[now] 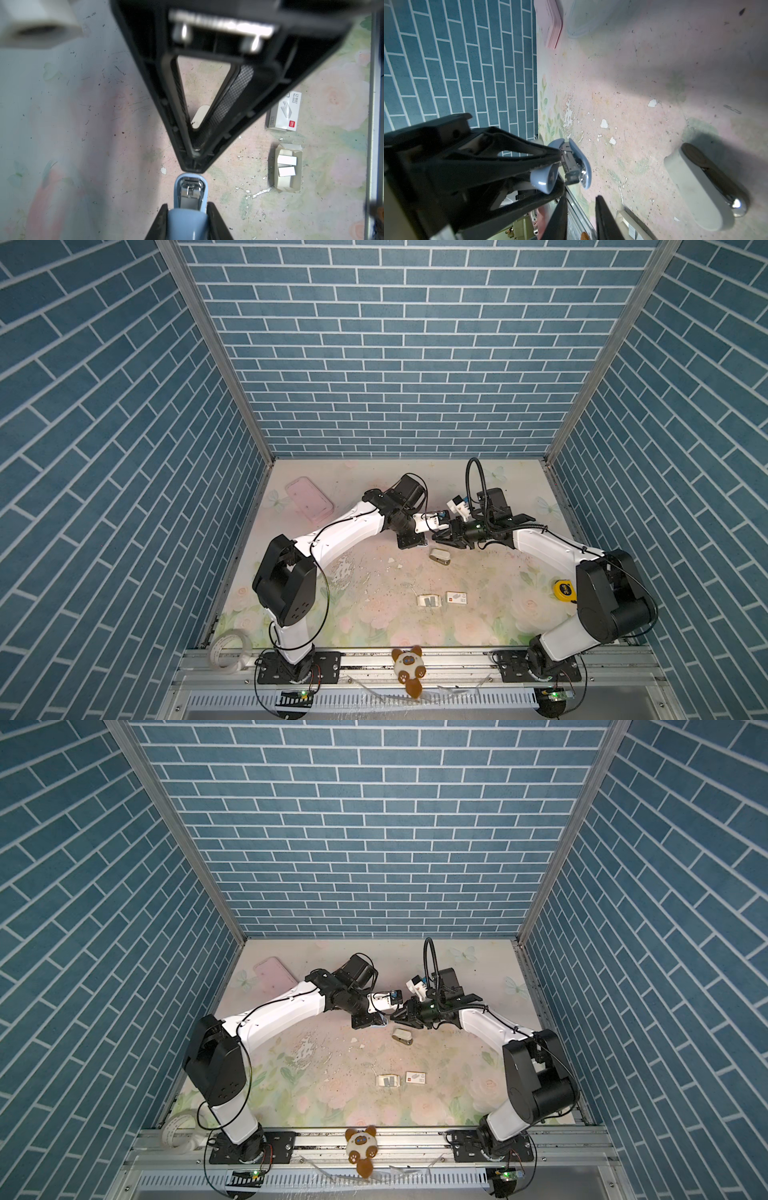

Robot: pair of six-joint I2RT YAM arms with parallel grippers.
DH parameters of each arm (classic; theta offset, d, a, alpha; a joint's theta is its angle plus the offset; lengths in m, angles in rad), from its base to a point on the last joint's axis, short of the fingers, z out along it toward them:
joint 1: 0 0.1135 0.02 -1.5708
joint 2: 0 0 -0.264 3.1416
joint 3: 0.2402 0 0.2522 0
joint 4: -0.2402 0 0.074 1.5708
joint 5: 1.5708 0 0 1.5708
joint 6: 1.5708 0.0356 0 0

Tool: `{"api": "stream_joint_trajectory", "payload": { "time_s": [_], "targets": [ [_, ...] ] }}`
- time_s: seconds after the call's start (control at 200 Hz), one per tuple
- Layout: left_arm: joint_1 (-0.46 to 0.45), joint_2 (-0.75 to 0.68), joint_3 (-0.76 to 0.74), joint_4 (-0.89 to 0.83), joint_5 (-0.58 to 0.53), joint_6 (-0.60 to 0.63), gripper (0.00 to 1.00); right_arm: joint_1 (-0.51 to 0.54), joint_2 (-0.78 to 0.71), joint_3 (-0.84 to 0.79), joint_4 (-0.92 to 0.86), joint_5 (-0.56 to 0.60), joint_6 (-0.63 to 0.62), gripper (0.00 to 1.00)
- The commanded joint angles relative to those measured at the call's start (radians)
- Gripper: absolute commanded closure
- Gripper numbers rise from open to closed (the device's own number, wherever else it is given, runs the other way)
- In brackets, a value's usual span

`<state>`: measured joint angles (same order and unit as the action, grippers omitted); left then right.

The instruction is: Load the staples into the stapler

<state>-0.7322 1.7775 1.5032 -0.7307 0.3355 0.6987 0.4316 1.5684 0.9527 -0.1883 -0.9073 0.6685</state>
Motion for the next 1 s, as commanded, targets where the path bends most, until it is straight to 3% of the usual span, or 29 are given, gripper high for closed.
{"api": "stream_joint_trajectory", "payload": {
  "time_s": [0.0,0.995],
  "targets": [
    [-0.015,-0.017,0.034,-0.023,0.018,-0.014,0.9,0.007,0.015,0.022,0.016,-0.032,0.0,0.75],
    [-0.024,-0.014,0.111,-0.017,0.057,-0.099,0.92,0.01,0.021,-0.046,0.082,-0.015,0.016,0.84]
  ]
}}
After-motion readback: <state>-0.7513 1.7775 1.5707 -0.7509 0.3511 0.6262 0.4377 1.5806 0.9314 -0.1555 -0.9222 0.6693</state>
